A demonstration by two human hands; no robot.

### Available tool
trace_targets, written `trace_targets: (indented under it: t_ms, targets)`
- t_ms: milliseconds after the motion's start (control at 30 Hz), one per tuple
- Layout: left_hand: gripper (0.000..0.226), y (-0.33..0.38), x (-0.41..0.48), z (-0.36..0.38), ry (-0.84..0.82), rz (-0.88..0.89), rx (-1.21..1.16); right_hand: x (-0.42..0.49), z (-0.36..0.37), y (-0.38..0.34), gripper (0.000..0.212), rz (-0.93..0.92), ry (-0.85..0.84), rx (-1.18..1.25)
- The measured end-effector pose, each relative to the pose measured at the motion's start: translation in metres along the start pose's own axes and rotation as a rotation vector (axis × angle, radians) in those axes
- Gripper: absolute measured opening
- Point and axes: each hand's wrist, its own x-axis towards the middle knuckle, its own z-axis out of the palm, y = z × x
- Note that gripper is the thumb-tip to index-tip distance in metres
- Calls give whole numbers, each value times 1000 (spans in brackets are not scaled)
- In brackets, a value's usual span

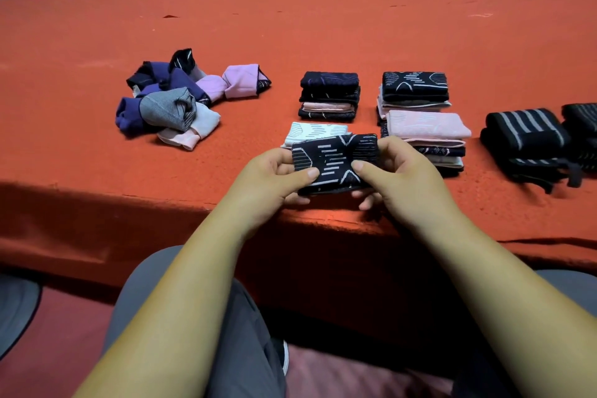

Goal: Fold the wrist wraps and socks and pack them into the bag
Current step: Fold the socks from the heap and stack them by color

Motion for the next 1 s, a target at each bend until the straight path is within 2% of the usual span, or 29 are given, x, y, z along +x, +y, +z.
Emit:
trace_targets:
  t_ms: [100,167,267,367,467,533,633,700,767,1000]
  targets:
    - [33,-2,6,1,250,20,59,-1,9,-3,31,2,79,3]
    - [36,-6,14,-1,382,100,142,1,13,-3,37,-51,132,-17]
    - [28,-7,24,-3,433,238,256,7,18,-2,24,-162,126,-184]
    - [4,-4,33,-7,497,331,341,15,26,0,23,-200,114,-296]
    - [24,-5,45,-11,473,326,329,27,32,1,45,-266,78,-385]
    - [33,-8,54,-13,457,334,394,35,34,3,49,-287,81,-431]
    - [38,-16,67,-14,408,353,602,45,39,8,53,-271,88,-508]
    - [42,-25,73,-12,355,302,797,50,42,16,60,-197,42,-599]
    - [46,-33,77,-12,342,261,885,49,45,22,68,-144,-5,-680]
    - [49,-23,68,-17,426,238,717,46,41,26,66,-239,63,-565]
